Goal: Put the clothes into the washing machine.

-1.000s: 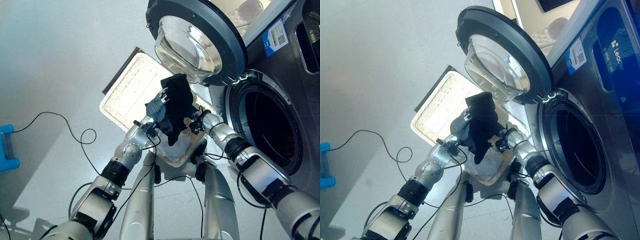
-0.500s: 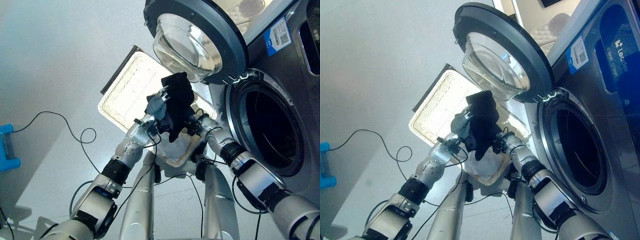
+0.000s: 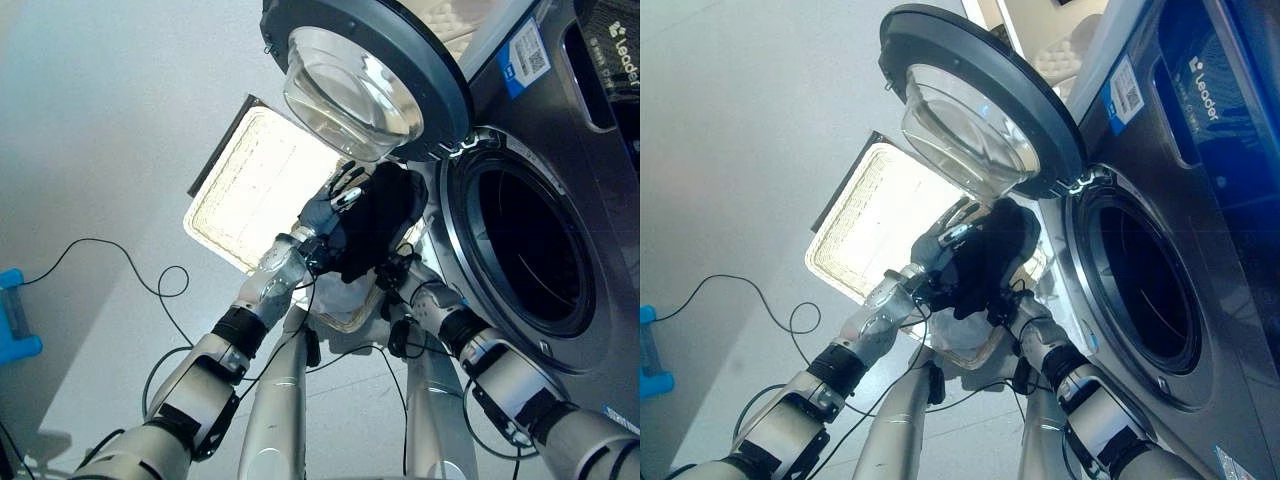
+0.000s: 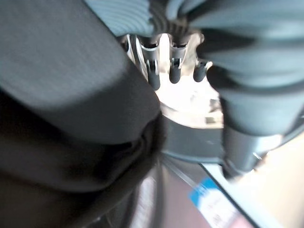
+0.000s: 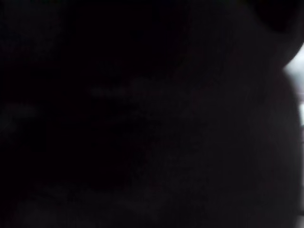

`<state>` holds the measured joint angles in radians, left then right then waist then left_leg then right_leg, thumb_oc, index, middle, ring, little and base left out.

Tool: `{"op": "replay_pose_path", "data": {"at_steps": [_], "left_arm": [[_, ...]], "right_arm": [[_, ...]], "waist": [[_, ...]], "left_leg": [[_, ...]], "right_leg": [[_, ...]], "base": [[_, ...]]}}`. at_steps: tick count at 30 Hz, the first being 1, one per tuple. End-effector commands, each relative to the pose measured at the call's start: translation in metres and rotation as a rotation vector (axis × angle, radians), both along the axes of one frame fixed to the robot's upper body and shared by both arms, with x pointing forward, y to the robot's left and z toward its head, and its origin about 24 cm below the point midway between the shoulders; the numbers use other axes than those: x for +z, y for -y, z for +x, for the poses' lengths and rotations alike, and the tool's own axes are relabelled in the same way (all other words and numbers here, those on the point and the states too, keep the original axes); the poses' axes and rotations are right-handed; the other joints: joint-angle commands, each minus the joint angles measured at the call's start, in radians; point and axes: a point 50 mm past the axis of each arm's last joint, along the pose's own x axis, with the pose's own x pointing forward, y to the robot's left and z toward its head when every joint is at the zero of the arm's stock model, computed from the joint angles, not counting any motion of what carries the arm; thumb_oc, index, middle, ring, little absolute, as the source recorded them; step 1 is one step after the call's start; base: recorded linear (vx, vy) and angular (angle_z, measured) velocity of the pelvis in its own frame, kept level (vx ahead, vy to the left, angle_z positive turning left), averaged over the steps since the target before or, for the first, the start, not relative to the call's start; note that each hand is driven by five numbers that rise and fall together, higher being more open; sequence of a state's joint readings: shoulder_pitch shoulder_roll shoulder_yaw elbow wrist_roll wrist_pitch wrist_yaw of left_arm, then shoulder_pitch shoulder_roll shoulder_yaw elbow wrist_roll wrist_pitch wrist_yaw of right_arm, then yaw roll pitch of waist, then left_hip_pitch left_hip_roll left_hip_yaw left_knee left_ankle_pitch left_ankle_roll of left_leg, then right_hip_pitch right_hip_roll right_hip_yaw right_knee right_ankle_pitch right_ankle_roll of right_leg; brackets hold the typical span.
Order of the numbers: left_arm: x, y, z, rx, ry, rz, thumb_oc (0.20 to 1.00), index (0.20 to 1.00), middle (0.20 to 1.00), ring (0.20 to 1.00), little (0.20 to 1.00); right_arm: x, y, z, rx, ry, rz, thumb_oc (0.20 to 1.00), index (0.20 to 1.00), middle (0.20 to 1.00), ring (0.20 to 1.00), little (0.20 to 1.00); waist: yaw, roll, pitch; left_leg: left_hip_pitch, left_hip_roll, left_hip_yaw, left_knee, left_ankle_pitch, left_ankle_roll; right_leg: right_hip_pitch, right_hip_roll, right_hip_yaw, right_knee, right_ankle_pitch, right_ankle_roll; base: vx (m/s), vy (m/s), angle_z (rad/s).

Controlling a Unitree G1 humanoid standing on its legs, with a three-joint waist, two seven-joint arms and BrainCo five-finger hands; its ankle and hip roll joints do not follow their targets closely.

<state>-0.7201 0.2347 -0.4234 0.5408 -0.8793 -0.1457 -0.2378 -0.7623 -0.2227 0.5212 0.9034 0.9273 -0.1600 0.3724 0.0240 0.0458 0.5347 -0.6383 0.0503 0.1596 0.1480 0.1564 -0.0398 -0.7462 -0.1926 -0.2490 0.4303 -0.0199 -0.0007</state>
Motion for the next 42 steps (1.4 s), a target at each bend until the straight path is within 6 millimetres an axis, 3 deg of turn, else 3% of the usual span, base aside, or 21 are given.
{"op": "replay_pose_path", "data": {"at_steps": [1, 10, 15, 18, 21, 22, 28, 29, 34, 36, 42], "left_arm": [[-0.004, 0.006, -0.004, 0.027, 0.049, 0.033, 1.000, 1.000, 1.000, 1.000, 1.000], [-0.013, -0.002, -0.006, 0.099, 0.065, -0.004, 1.000, 1.000, 1.000, 1.000, 1.000], [-0.010, -0.015, -0.005, 0.164, 0.061, -0.183, 1.000, 1.000, 1.000, 1.000, 1.000], [-0.010, -0.030, -0.004, 0.302, 0.035, -0.368, 1.000, 1.000, 1.000, 1.000, 1.000], [-0.012, -0.040, -0.004, 0.383, 0.018, -0.452, 1.000, 1.000, 1.000, 1.000, 1.000], [-0.014, -0.048, -0.006, 0.476, 0.016, -0.484, 1.000, 1.000, 1.000, 1.000, 1.000], [-0.016, -0.055, -0.007, 0.554, 0.004, -0.475, 1.000, 1.000, 1.000, 1.000, 1.000], [-0.016, -0.056, -0.006, 0.554, -0.003, -0.465, 1.000, 1.000, 1.000, 1.000, 1.000], [-0.013, -0.060, -0.003, 0.559, -0.006, -0.436, 1.000, 1.000, 1.000, 1.000, 1.000], [-0.013, -0.060, -0.003, 0.560, -0.003, -0.431, 1.000, 1.000, 1.000, 1.000, 1.000], [-0.004, -0.063, 0.000, 0.566, 0.044, -0.383, 1.000, 1.000, 1.000, 1.000, 1.000]], "right_arm": [[0.044, -0.018, 0.004, 0.071, 0.128, 0.258, 0.200, 0.200, 0.200, 0.200, 0.200], [0.015, 0.009, -0.001, -0.033, 0.017, 0.404, 0.200, 0.200, 0.200, 0.200, 0.200], [0.010, 0.026, -0.001, -0.117, -0.009, 0.549, 0.200, 0.200, 0.200, 0.200, 0.200], [0.006, 0.040, -0.001, -0.197, -0.009, 0.677, 0.200, 0.200, 0.200, 0.200, 0.200], [0.005, 0.048, 0.000, -0.249, -0.005, 0.749, 0.200, 0.200, 0.200, 0.200, 0.200], [0.006, 0.059, 0.000, -0.330, 0.020, 0.821, 0.200, 0.200, 0.200, 0.200, 0.200], [0.013, 0.090, 0.004, -0.489, 0.074, 0.917, 0.200, 0.200, 0.200, 0.200, 0.200], [0.019, 0.105, 0.006, -0.549, 0.107, 0.939, 0.200, 0.200, 0.200, 0.200, 0.200], [0.028, 0.135, 0.005, -0.718, 0.178, 1.060, 0.200, 0.200, 0.200, 0.200, 0.200], [0.028, 0.137, 0.005, -0.736, 0.183, 1.077, 0.200, 0.200, 0.200, 0.200, 0.200], [0.032, 0.184, -0.005, -1.019, 0.267, 1.364, 0.200, 0.200, 0.200, 0.200, 0.200]], "waist": [[-0.033, 0.051, -0.015], [-0.066, 0.073, -0.015], [-0.078, 0.081, -0.015], [-0.083, 0.084, -0.015], [-0.087, 0.084, -0.015], [-0.088, 0.085, -0.015], [-0.086, 0.091, -0.015], [-0.084, 0.094, -0.015], [-0.084, 0.084, -0.015], [-0.083, 0.082, -0.015], [-0.082, 0.074, -0.015]], "left_leg": [[-0.011, -0.055, 0.082, 0.086, -0.113, -0.040], [0.007, -0.050, 0.119, 0.081, -0.117, -0.047], [0.018, -0.046, 0.137, 0.077, -0.120, -0.049], [0.021, -0.043, 0.142, 0.080, -0.126, -0.050], [0.022, -0.043, 0.143, 0.082, -0.129, -0.051], [0.019, -0.043, 0.143, 0.081, -0.128, -0.052], [0.020, -0.042, 0.144, 0.075, -0.130, -0.053], [0.021, -0.040, 0.145, 0.078, -0.134, -0.052], [0.015, -0.035, 0.144, 0.088, -0.142, -0.051], [0.014, -0.034, 0.144, 0.088, -0.143, -0.051], [0.007, -0.031, 0.140, 0.094, -0.153, -0.047]], "right_leg": [[0.040, 0.046, -0.015, -0.079, 0.043, 0.096], [0.043, 0.056, 0.012, -0.087, 0.033, 0.092], [0.047, 0.059, 0.023, -0.090, 0.029, 0.092], [0.046, 0.061, 0.029, -0.085, 0.023, 0.092], [0.043, 0.062, 0.033, -0.078, 0.018, 0.093], [0.041, 0.063, 0.035, -0.077, 0.016, 0.094], [0.039, 0.061, 0.033, -0.077, 0.014, 0.098], [0.038, 0.057, 0.030, -0.070, 0.013, 0.100], [0.033, 0.055, 0.026, -0.058, 0.013, 0.107], [0.033, 0.055, 0.026, -0.058, 0.013, 0.108], [0.030, 0.062, 0.029, -0.056, 0.019, 0.115]], "base": [[0.02, 0.108, -0.09], [0.01, 0.084, -0.17], [0.01, 0.057, -0.08], [0.01, 0.028, -0.04], [0.00, 0.026, -0.05], [-0.01, 0.017, -0.10], [0.00, 0.005, -0.05], [0.00, -0.002, -0.03], [0.00, -0.007, 0.00], [0.00, 0.000, 0.00], [0.01, -0.019, -0.04]]}}
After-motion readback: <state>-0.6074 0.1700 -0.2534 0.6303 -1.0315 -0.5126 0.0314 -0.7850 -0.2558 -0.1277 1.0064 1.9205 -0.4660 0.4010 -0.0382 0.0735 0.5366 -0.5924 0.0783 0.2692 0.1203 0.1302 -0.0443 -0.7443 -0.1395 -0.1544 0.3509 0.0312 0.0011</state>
